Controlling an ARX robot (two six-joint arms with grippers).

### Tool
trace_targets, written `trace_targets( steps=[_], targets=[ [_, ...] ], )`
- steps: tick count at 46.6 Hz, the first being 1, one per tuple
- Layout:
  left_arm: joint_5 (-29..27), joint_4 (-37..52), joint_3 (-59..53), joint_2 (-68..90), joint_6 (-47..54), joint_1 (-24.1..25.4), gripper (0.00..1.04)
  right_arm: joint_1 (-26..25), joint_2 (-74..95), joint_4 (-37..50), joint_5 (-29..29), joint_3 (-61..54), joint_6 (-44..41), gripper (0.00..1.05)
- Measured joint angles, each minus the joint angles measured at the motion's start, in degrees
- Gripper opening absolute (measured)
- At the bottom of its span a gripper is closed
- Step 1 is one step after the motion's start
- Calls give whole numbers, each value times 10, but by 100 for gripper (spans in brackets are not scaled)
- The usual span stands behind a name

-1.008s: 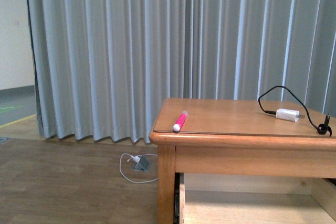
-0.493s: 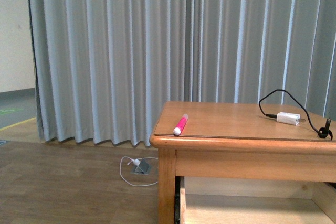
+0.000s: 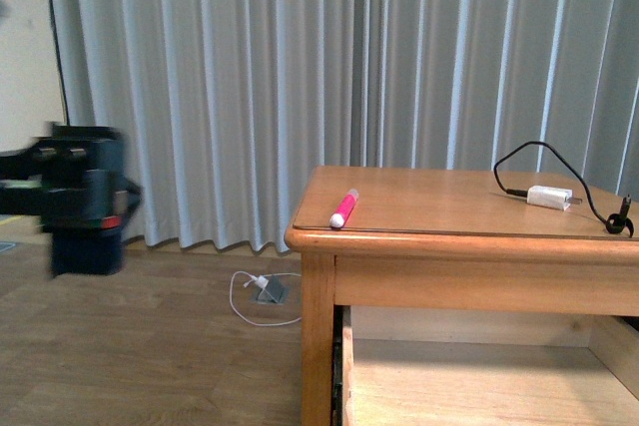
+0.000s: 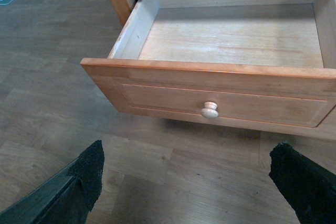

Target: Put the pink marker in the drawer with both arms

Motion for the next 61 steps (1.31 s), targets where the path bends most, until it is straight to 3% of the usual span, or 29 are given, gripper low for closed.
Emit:
trace_targets(
  steps=[4, 5, 10, 27, 42, 52, 61],
  targets=[
    [5, -1, 88, 103, 11, -13, 99, 0, 0, 0, 0, 0, 0, 96],
    [14, -72, 371, 333, 34, -56, 99, 0, 0, 0, 0, 0, 0, 96],
    [12, -106, 498, 436, 28, -57, 99, 0, 0, 0, -3, 1, 0, 96],
    [26, -185, 686, 584, 21, -60, 99, -1, 0, 0, 1, 1, 0, 96],
    [39, -257, 763, 637, 29, -63, 99, -1, 0, 0, 1, 1, 0, 96],
    [40, -290, 781, 640, 44, -68, 71, -1, 0, 0, 0, 1, 0, 96],
    [43, -292, 773, 637, 54, -70, 30, -1, 0, 0, 0, 1, 0, 96]
  ],
)
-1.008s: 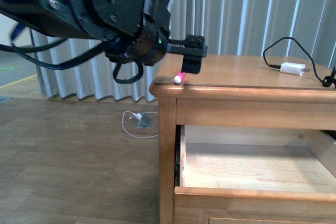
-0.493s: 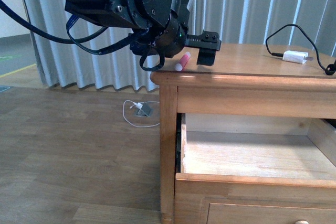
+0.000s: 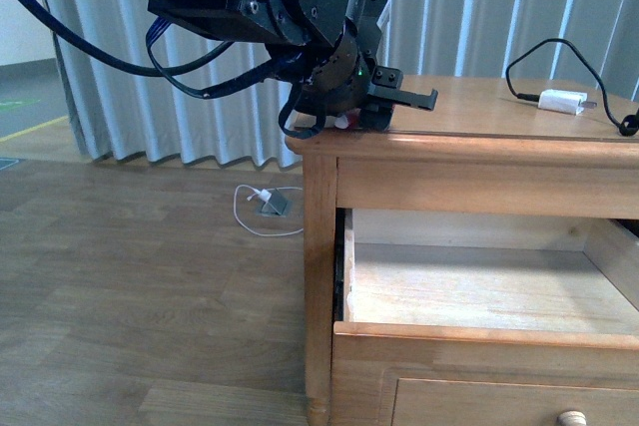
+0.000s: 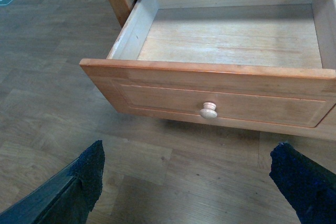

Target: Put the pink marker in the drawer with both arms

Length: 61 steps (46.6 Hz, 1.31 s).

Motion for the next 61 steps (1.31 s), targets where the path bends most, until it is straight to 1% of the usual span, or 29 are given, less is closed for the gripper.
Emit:
trace_targets(
  steps=[3, 5, 9, 12, 13, 18, 21, 24, 30, 35, 40, 43, 48, 54, 57, 59, 61],
  targets=[
    [6, 8, -13, -7, 4, 2, 19, 0, 0, 0, 0, 0, 0, 96],
    [15, 16, -22, -12, 6, 3, 16, 0, 0, 0, 0, 0, 0, 96],
    [39, 38, -51, -29, 16, 7, 15, 0, 0, 0, 0, 0, 0, 96],
    [89, 75, -100, -55, 31, 9, 15, 0, 0, 0, 0, 0, 0, 96],
    [96, 80, -107, -59, 34, 9, 15, 0, 0, 0, 0, 0, 0, 96],
    [168, 128, -176, -100, 56, 10, 15, 0, 0, 0, 0, 0, 0, 96],
    [225, 163, -229, -137, 68, 6, 15, 0, 0, 0, 0, 0, 0, 96],
    [272, 180, -270, -173, 72, 2, 15, 0, 0, 0, 0, 0, 0, 96],
    [345, 183, -355, -265, 106, -14, 15, 0, 0, 0, 0, 0, 0, 96],
    [356, 189, -397, -288, 127, -25, 15, 0, 0, 0, 0, 0, 0, 96],
    [343, 210, -421, -268, 129, -31, 15, 0, 0, 0, 0, 0, 0, 96],
    [327, 226, -423, -245, 127, -34, 15, 0, 0, 0, 0, 0, 0, 96],
    [315, 247, -422, -210, 115, -39, 15, 0, 0, 0, 0, 0, 0, 96],
    [304, 252, -414, -176, 107, -44, 15, 0, 0, 0, 0, 0, 0, 96],
    [287, 254, -402, -157, 101, -47, 15, 0, 0, 0, 0, 0, 0, 96],
    [282, 254, -396, -151, 98, -48, 17, 0, 0, 0, 0, 0, 0, 96],
    [275, 257, -393, -146, 97, -49, 24, 0, 0, 0, 0, 0, 0, 96]
  ],
)
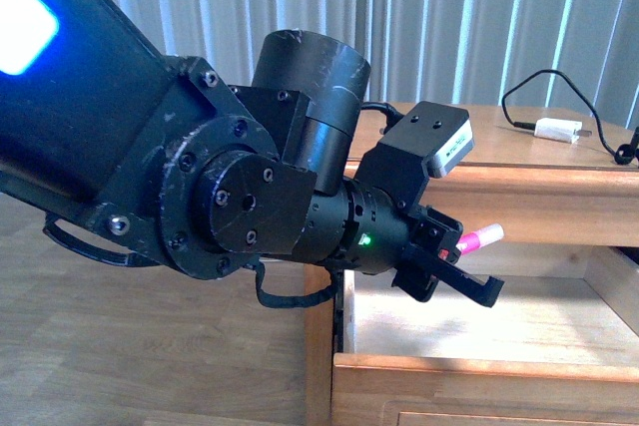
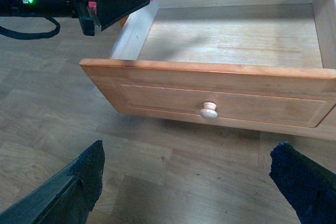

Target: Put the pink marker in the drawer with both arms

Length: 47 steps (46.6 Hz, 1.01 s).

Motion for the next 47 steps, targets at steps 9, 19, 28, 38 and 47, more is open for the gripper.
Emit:
trace_targets(
  steps=[9, 19, 28, 38, 47],
  targets=[
    [-44, 19, 0, -2, -9, -4, 51, 0, 0, 0, 0, 0, 0, 96],
    [-115, 96, -94, -96, -78, 5, 89, 0, 0, 0, 0, 0, 0, 96],
    [-192, 83, -204, -212, -123, 44, 98, 0, 0, 0, 0, 0, 0, 96],
    [-212, 62, -374, -419, -169, 143, 99, 0, 0, 0, 0, 0, 0, 96],
    [-212, -38, -501, -649, -205, 218, 99, 0, 0, 0, 0, 0, 0, 96]
  ],
)
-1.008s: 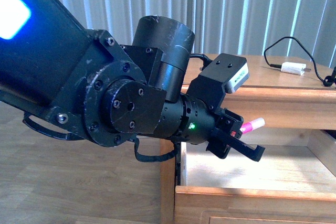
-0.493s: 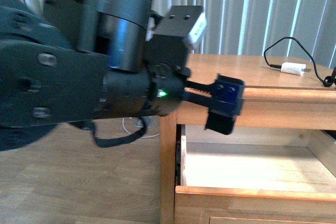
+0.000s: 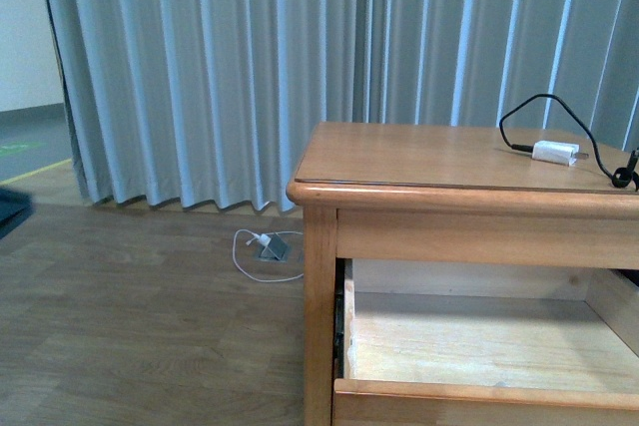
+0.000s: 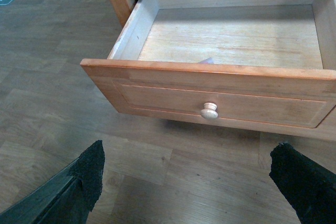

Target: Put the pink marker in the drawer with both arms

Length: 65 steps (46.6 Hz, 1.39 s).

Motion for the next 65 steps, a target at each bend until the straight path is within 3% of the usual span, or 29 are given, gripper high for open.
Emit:
trace_targets(
  steps=[7, 17, 21, 26, 40, 65],
  targets=[
    [-10, -73, -81, -155, -16, 21, 99, 0, 0, 0, 0, 0, 0, 96],
    [-16, -72, -88, -182, -19, 24, 98, 0, 0, 0, 0, 0, 0, 96],
    [-29, 37, -137, -200, 28, 29, 78, 0, 0, 0, 0, 0, 0, 96],
    [22, 42, -167, -235, 46, 82, 53, 0, 0, 0, 0, 0, 0, 96],
    [26, 22, -203, -292, 53, 87, 4, 0, 0, 0, 0, 0, 0, 96],
    [26, -38, -239, -402, 56, 87, 4, 0, 0, 0, 0, 0, 0, 96]
  ],
)
